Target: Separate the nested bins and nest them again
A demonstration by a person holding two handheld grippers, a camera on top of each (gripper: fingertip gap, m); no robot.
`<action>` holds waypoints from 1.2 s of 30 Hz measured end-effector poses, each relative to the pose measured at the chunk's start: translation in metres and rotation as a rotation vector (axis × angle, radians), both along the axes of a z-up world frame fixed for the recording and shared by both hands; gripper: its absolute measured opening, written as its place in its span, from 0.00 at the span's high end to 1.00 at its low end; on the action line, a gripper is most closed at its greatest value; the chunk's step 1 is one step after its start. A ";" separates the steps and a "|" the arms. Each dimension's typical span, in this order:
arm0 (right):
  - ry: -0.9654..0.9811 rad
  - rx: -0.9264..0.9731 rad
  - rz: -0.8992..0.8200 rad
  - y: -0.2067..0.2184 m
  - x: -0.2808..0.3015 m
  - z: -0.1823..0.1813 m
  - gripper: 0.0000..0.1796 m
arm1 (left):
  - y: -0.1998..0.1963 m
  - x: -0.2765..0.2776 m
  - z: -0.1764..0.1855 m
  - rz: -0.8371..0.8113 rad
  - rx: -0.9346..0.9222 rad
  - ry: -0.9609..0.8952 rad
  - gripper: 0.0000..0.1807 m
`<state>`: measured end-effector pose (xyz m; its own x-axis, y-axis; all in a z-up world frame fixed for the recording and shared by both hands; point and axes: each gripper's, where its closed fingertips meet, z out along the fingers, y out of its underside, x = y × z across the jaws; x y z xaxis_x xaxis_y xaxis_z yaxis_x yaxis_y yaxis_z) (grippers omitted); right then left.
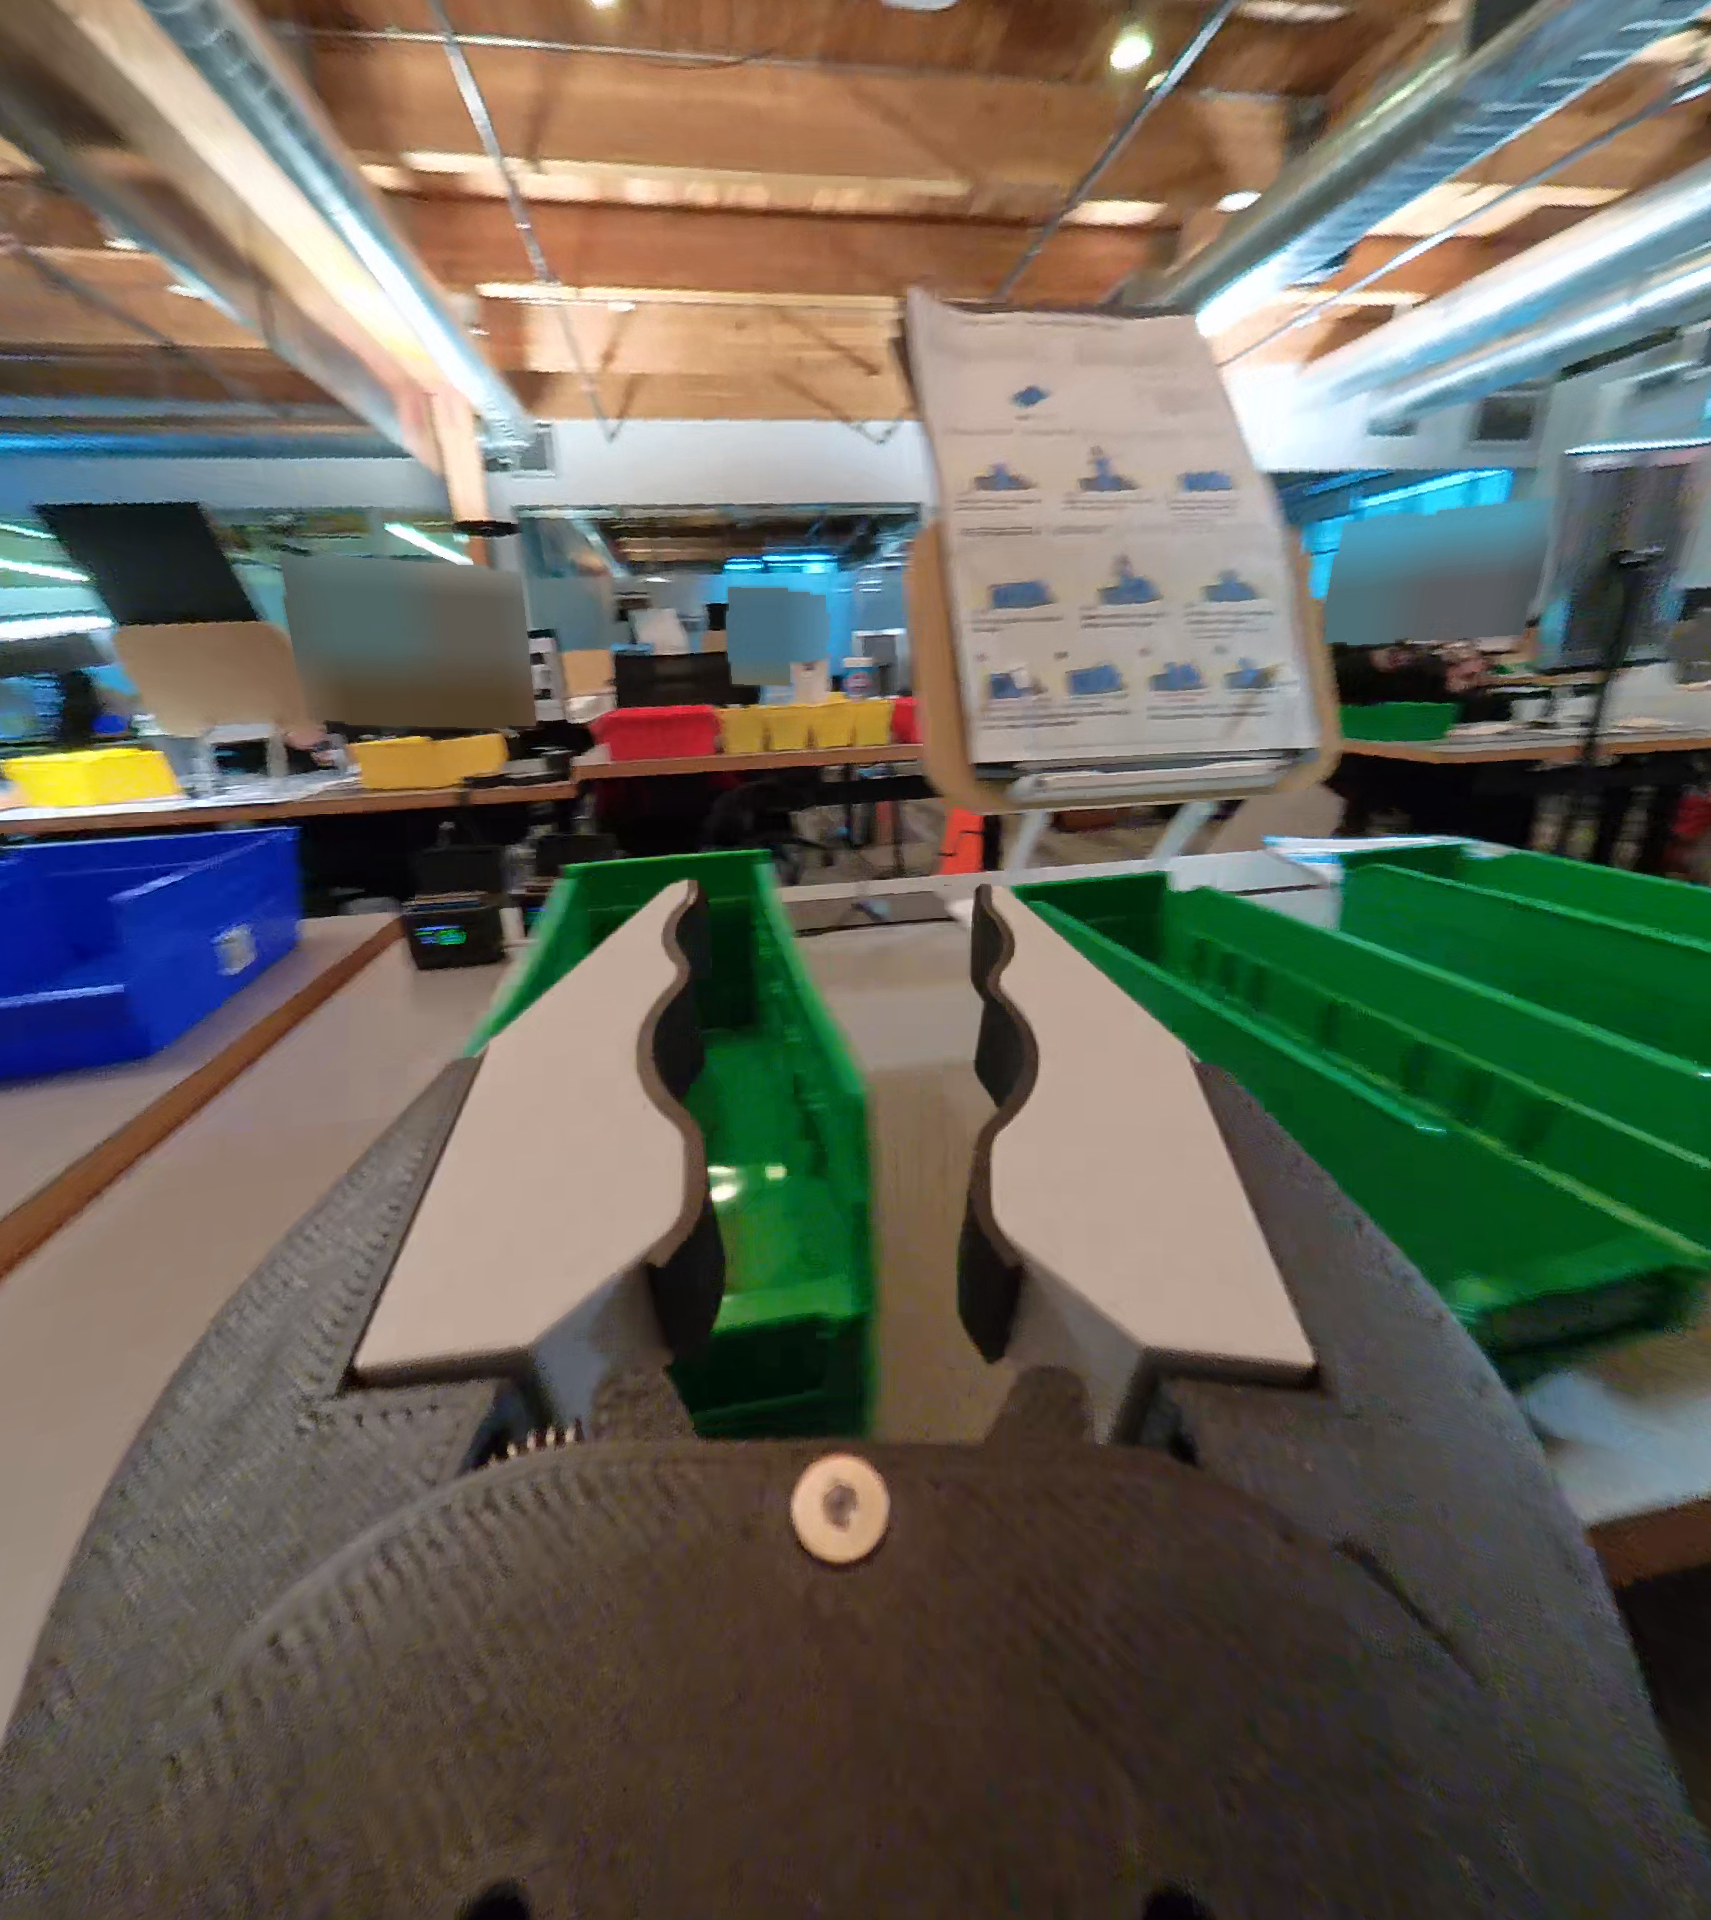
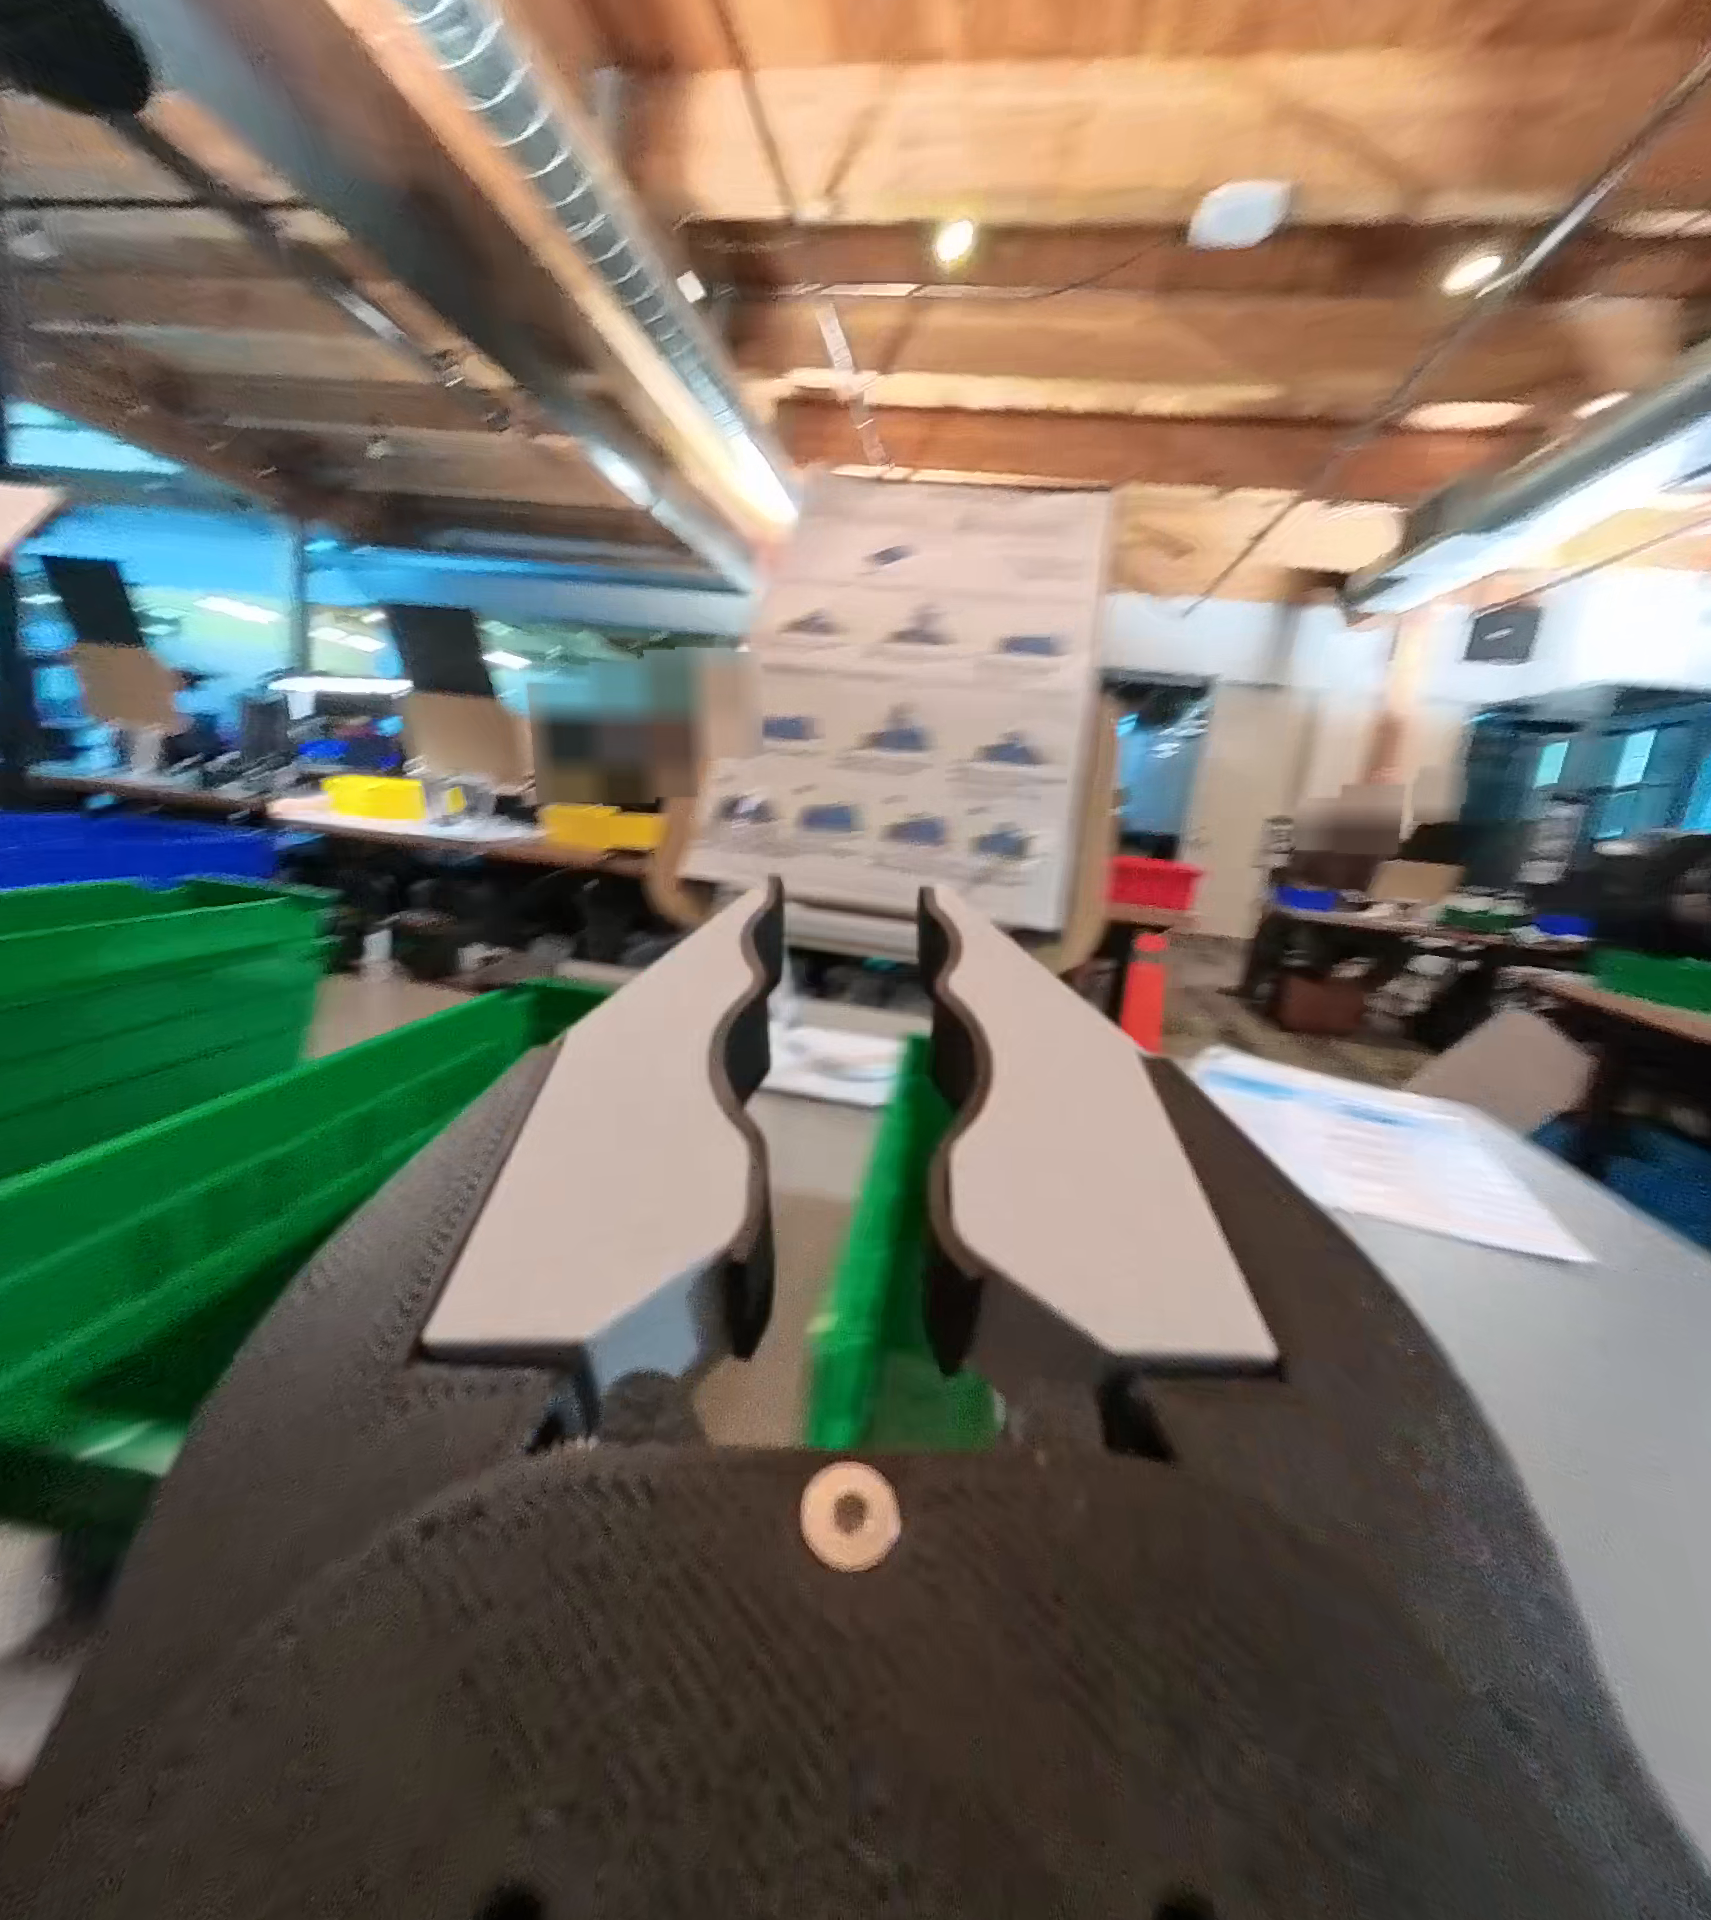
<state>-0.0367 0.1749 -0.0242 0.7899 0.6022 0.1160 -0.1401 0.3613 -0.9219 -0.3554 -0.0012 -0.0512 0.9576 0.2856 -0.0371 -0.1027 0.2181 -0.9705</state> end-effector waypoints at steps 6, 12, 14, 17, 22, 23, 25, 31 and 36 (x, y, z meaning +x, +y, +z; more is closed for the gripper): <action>-0.084 -0.043 -0.182 0.069 0.075 -0.023 0.80 | 0.023 0.098 -0.033 -0.280 -0.109 -0.046 0.74; -0.122 -0.385 -0.053 0.096 0.062 -0.084 0.70 | 0.033 0.125 -0.054 -0.385 -0.205 -0.042 0.74; -0.199 -0.417 -0.064 0.098 0.057 -0.099 0.71 | 0.035 0.124 -0.058 -0.403 -0.216 -0.087 0.74; -0.304 -0.467 -0.074 0.099 0.049 -0.120 0.73 | 0.037 0.120 -0.064 -0.411 -0.237 -0.117 0.74; -0.344 -0.511 -0.054 0.098 0.042 -0.133 0.70 | 0.037 0.122 -0.068 -0.423 -0.252 -0.116 0.75; -0.346 -0.510 -0.053 0.098 0.042 -0.133 0.71 | 0.037 0.123 -0.068 -0.426 -0.256 -0.113 0.75; -0.340 -0.520 -0.046 0.098 0.042 -0.134 0.72 | 0.037 0.126 -0.070 -0.434 -0.266 -0.105 0.75; -0.300 -0.642 0.025 0.099 0.042 -0.148 0.81 | 0.034 0.129 -0.066 -0.440 -0.250 -0.103 0.76; -0.283 -0.656 0.017 0.102 0.046 -0.148 0.95 | 0.033 0.125 -0.064 -0.432 -0.240 -0.130 0.76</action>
